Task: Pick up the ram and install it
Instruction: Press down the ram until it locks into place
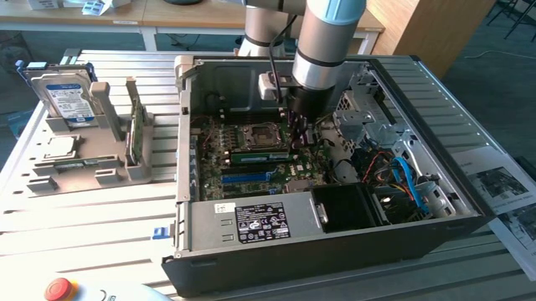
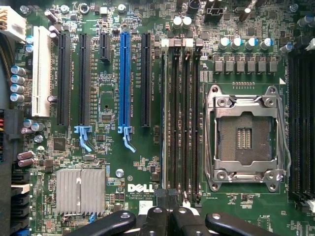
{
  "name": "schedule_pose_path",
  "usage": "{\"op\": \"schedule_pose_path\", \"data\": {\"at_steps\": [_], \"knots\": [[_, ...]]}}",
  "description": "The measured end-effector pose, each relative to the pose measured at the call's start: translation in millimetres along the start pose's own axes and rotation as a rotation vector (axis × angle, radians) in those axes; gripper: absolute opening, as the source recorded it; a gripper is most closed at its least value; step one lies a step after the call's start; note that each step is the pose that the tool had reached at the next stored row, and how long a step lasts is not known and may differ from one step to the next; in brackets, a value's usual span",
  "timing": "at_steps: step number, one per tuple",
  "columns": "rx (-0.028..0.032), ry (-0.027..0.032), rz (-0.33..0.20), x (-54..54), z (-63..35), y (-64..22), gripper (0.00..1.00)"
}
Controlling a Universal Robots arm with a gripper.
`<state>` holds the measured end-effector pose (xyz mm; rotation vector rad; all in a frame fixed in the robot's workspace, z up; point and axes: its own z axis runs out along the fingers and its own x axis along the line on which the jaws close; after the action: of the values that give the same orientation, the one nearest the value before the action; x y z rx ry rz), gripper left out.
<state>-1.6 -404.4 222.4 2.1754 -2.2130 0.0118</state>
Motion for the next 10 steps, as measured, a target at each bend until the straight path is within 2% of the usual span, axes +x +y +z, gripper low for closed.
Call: {"op": "schedule_pose_path", "data": {"at_steps": [10], "knots": [[0.0002,-0.0016,0.000,-0.2,-0.5,0.0,0.10]]}}
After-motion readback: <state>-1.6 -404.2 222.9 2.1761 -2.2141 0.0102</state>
